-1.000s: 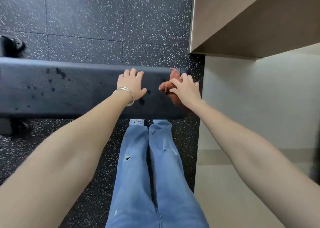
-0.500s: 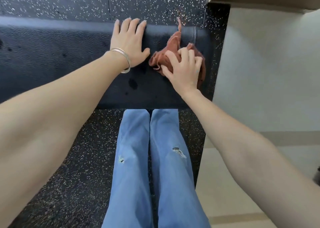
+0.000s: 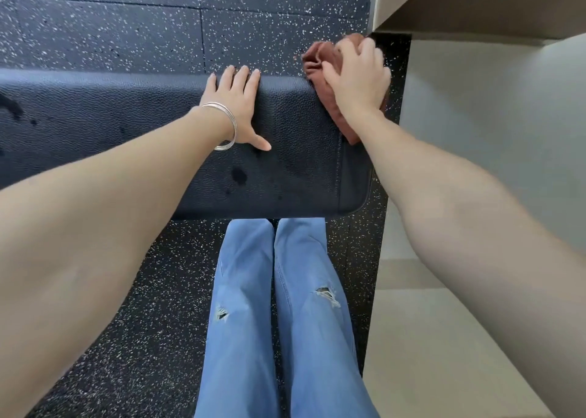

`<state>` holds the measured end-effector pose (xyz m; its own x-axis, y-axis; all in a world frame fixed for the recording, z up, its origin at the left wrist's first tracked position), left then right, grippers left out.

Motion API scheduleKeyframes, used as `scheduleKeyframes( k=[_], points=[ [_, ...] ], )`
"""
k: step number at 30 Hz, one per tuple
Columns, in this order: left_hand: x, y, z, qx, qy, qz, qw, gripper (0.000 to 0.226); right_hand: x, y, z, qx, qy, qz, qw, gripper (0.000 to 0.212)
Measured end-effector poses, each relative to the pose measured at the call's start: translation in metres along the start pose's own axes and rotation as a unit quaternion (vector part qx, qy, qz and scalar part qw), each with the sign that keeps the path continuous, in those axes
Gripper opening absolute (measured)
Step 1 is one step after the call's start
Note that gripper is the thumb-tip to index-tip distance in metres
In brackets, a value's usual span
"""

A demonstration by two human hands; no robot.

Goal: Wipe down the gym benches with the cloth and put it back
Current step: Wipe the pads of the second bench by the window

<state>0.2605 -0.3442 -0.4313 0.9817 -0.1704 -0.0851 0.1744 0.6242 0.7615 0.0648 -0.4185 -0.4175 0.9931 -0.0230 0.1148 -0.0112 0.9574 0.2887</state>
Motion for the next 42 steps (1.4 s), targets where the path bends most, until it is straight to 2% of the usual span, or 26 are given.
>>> scheduleKeyframes(
  k=[2,5,9,16,19,21,25,27,30,33,37,42],
  points=[
    [0.001,0.001,-0.001,0.003,-0.009,0.001,1.000,0.138,-0.030,0.020,0.004,-0.042,-0.051,-0.052,0.996,0.032],
    [-0.004,0.004,-0.006,-0.011,-0.026,0.009,1.000,0.139,-0.063,0.087,-0.005,-0.049,-0.123,-0.112,0.985,0.030],
    [-0.008,0.004,-0.010,-0.021,-0.031,0.036,0.999,0.141,-0.045,0.147,-0.020,-0.020,-0.090,-0.084,0.992,0.026],
    [-0.007,0.005,-0.007,-0.009,-0.032,0.031,0.999,0.141,0.015,0.031,0.000,0.007,-0.009,0.084,0.996,0.031],
    [-0.007,0.005,-0.007,0.001,-0.033,0.036,0.999,0.141,-0.007,-0.009,-0.002,0.048,-0.024,0.034,0.998,0.031],
    [-0.008,0.005,-0.008,0.001,-0.036,0.036,0.999,0.140,-0.030,-0.005,-0.002,0.035,-0.044,-0.008,0.998,0.030],
    [-0.008,0.006,-0.007,-0.003,-0.038,0.035,0.999,0.140,-0.053,0.083,-0.005,-0.048,-0.103,-0.029,0.993,0.024],
    [-0.010,0.007,-0.006,-0.008,-0.038,0.033,0.999,0.140,-0.062,0.139,-0.017,-0.043,-0.089,-0.047,0.994,0.025],
    [-0.011,0.009,-0.002,-0.028,-0.029,0.032,0.999,0.137,-0.064,0.181,-0.033,0.009,-0.073,-0.045,0.996,0.026],
    [-0.014,0.016,0.002,-0.069,0.008,0.030,0.997,0.126,-0.055,0.160,-0.026,0.023,-0.097,-0.006,0.995,0.025],
    [-0.028,0.036,-0.005,-0.099,0.002,0.015,0.995,0.114,-0.039,0.096,-0.003,-0.007,-0.119,-0.009,0.993,0.026],
    [-0.042,0.062,-0.029,-0.096,-0.016,0.034,0.995,0.108,-0.030,0.051,0.005,-0.003,-0.104,0.004,0.995,0.031]
  ],
)
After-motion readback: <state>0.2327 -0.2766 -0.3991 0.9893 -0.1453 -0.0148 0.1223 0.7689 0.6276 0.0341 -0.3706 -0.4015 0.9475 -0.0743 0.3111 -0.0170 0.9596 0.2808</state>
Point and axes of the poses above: each hand's wrist, its own y-axis away from the middle knuckle, its own z-axis out of the back of the hand, x = y × z, the point moved 8 cm from there along -y, towards the middle knuckle, and after that the axes turned 2 degrees about x, right-handed, at the moved point
